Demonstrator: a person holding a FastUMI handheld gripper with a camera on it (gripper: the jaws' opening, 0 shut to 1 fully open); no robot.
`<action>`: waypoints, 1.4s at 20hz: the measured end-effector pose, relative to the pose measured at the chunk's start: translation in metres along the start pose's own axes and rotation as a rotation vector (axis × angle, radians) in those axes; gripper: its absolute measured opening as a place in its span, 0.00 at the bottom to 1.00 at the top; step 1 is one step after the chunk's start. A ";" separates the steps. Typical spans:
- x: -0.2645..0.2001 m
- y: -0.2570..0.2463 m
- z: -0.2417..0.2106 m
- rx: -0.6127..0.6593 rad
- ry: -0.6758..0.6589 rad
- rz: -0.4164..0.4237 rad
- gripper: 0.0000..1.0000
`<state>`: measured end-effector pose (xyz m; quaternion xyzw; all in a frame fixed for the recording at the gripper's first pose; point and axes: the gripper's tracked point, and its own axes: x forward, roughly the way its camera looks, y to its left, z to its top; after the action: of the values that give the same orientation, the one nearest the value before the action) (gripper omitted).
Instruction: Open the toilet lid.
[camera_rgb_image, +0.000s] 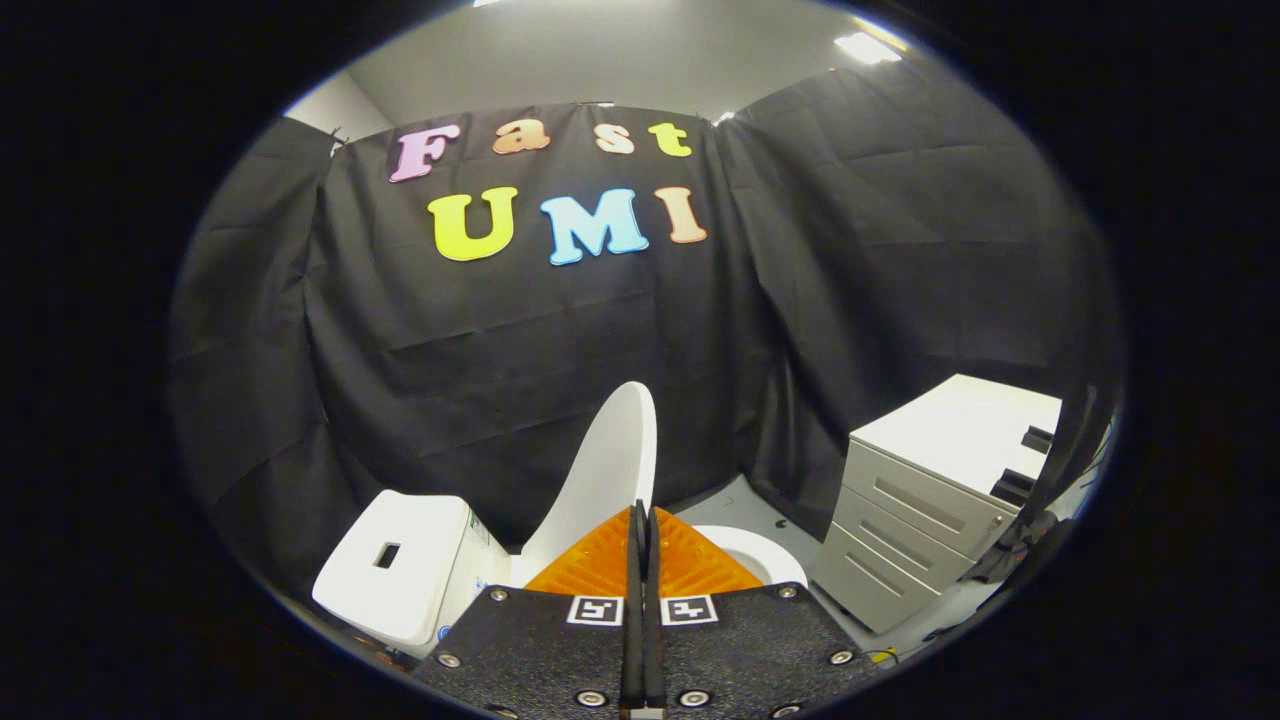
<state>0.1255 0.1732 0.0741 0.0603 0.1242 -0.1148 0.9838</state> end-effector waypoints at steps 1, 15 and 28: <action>-0.003 0.008 0.003 -0.014 -0.007 0.006 0.00; -0.042 0.137 0.018 -0.207 -0.143 0.199 0.00; -0.063 0.241 -0.001 -0.239 -0.189 0.419 0.00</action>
<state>0.1237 0.4193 0.1115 -0.0431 0.0290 0.1018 0.9935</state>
